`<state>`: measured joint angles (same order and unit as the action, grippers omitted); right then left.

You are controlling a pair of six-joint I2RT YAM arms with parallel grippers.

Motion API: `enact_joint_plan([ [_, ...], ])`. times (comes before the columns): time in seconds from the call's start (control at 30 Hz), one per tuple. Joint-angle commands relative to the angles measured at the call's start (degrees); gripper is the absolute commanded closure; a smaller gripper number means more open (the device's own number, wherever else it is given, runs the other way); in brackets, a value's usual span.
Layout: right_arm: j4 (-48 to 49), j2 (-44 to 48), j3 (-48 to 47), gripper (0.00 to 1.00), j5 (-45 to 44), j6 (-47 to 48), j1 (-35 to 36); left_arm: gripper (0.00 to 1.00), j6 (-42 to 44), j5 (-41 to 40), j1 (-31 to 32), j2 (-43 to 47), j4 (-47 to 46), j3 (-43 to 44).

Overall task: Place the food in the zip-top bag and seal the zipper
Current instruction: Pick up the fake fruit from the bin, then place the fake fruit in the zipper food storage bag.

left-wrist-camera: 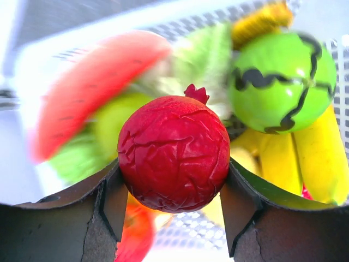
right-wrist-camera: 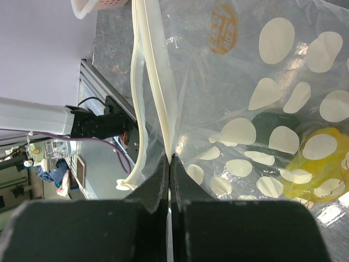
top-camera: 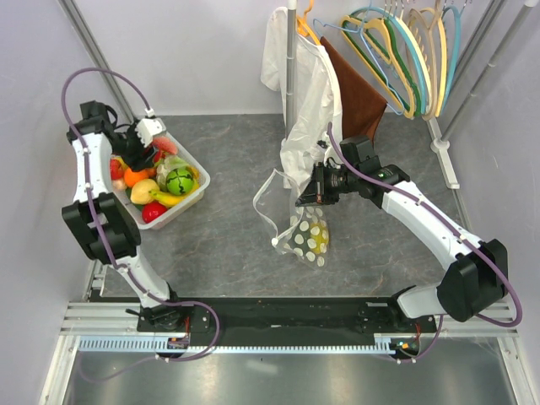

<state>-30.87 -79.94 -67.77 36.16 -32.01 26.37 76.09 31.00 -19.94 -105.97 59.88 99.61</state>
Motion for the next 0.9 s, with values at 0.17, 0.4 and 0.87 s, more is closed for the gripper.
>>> enact_joint_plan([
  [0.17,0.2,0.0,-1.7,1.0,-0.3,0.9,-0.2,0.51,-12.2,12.1,17.2,18.6,6.0,1.6],
  [0.4,0.3,0.5,-1.3,1.0,-0.6,1.1,-0.3,0.51,-29.3,14.6,43.0,24.7,1.6,-2.0],
  [0.87,0.1,2.5,-0.3,1.0,0.8,1.3,-0.4,0.43,-37.7,0.6,59.0,18.7,-3.5,-8.9],
])
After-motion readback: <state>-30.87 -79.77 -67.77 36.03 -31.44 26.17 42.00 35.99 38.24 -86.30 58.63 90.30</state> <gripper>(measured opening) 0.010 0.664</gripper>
